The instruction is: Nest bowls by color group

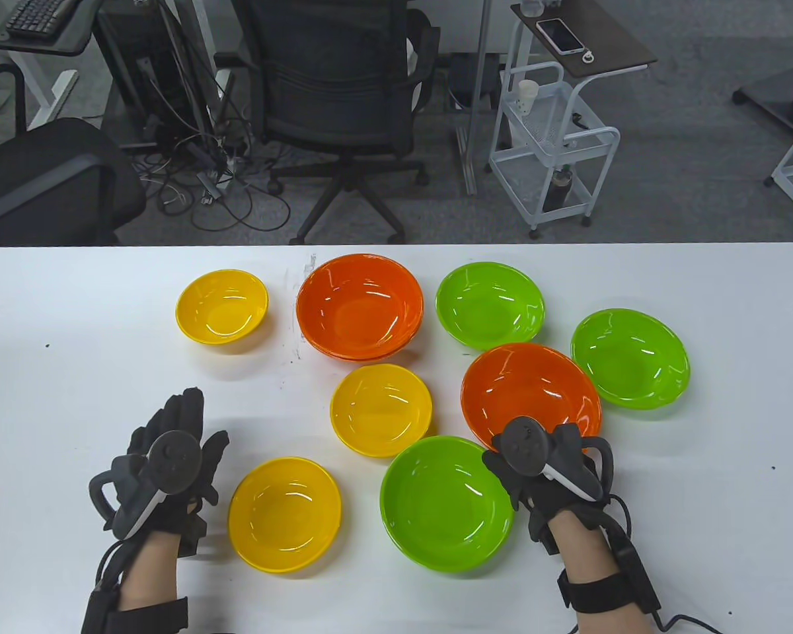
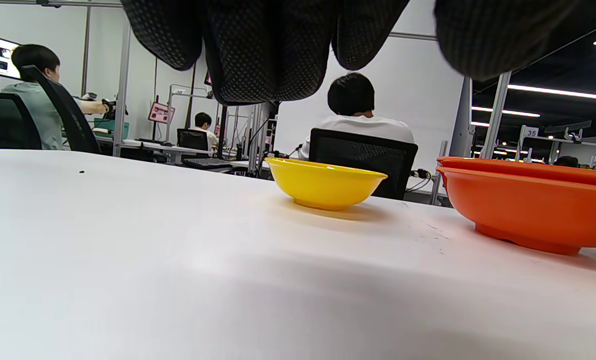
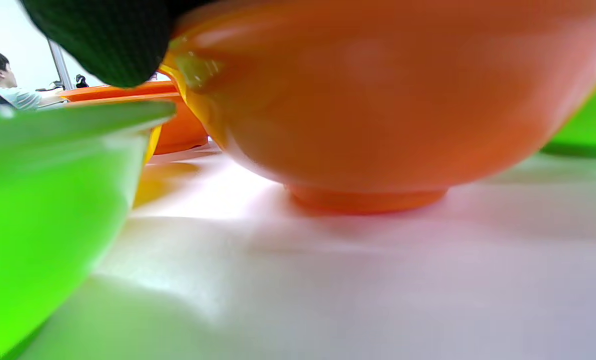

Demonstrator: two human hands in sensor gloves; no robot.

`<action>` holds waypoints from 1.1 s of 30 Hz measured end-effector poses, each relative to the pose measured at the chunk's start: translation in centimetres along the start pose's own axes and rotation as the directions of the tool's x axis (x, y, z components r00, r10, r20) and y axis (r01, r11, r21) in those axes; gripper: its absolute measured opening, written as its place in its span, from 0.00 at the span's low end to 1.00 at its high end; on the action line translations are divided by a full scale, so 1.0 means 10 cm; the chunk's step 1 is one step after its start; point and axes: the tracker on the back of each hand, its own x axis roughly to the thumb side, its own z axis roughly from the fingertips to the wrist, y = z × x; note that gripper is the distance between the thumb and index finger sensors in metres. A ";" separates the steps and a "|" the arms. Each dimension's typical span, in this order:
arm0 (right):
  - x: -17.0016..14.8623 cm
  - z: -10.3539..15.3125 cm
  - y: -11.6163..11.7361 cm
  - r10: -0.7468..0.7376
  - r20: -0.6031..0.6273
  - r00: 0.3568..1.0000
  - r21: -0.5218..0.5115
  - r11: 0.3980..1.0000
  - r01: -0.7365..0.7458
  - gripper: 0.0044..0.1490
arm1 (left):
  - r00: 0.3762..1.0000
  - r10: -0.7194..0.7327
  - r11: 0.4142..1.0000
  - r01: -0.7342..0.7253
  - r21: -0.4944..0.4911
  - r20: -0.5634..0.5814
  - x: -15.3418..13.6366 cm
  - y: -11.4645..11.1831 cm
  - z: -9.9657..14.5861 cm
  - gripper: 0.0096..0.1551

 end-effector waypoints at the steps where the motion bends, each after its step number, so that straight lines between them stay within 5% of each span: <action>1: 0.03 0.01 -0.02 0.022 0.006 1.000 -0.020 1.000 -0.022 0.32 | 1.000 0.001 1.000 -0.001 -0.001 -0.002 0.00 0.00 0.00 0.44; 11: 0.16 0.11 -0.21 0.108 0.023 0.994 -0.239 0.966 -0.099 0.24 | 1.000 -0.017 1.000 0.017 -0.005 -0.006 -0.01 0.01 0.00 0.44; 33: 0.46 0.13 -0.89 0.033 0.112 0.993 -0.391 0.920 0.014 0.24 | 0.999 -0.022 1.000 0.022 -0.013 -0.024 -0.05 0.00 -0.01 0.43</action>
